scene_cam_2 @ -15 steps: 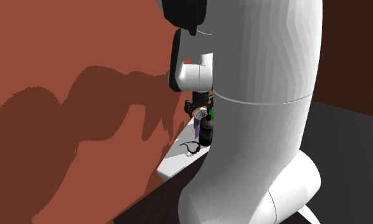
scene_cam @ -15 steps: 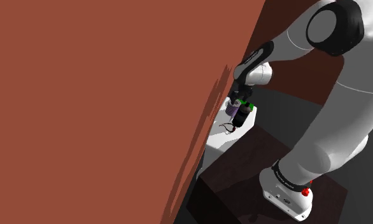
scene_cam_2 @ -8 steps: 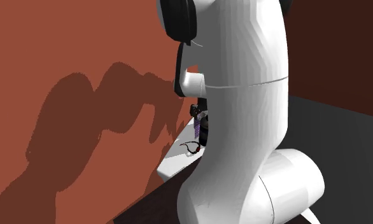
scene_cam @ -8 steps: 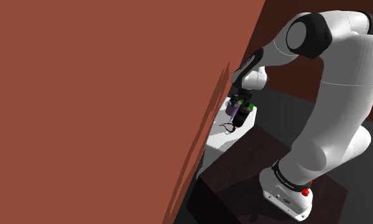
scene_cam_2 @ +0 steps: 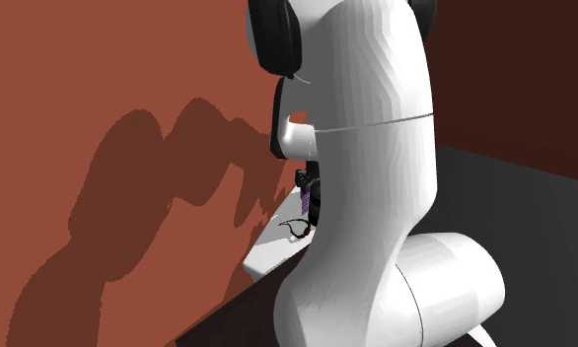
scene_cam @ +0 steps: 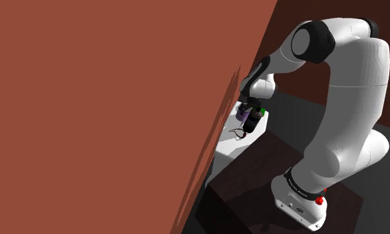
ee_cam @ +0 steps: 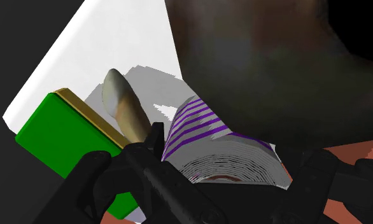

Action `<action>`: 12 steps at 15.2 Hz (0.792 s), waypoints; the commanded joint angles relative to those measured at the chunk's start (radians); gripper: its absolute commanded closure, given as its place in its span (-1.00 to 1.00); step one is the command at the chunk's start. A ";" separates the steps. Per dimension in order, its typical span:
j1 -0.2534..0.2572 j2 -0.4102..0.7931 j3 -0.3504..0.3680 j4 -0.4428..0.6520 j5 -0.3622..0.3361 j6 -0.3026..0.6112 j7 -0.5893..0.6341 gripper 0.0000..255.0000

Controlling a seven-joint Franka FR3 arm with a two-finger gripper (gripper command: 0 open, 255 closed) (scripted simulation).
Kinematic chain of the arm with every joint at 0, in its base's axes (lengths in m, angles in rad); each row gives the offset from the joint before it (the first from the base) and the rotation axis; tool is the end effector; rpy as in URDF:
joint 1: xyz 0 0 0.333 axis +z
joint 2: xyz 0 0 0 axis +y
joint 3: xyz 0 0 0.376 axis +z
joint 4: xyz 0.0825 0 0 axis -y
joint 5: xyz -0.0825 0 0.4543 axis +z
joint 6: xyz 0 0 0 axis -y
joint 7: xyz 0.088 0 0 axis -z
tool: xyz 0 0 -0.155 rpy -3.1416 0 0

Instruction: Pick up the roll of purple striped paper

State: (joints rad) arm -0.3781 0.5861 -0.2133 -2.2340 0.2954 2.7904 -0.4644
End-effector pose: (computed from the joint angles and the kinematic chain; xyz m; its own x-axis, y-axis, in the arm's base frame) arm 0.4733 -0.3444 0.0468 0.9319 -0.3627 -0.0082 -0.3625 -0.9318 0.0158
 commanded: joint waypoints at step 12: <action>0.014 -0.036 -0.017 -0.013 -0.013 -0.025 0.009 1.00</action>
State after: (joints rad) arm -0.3704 0.5614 -0.2248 -2.2434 0.2867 2.7739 -0.4599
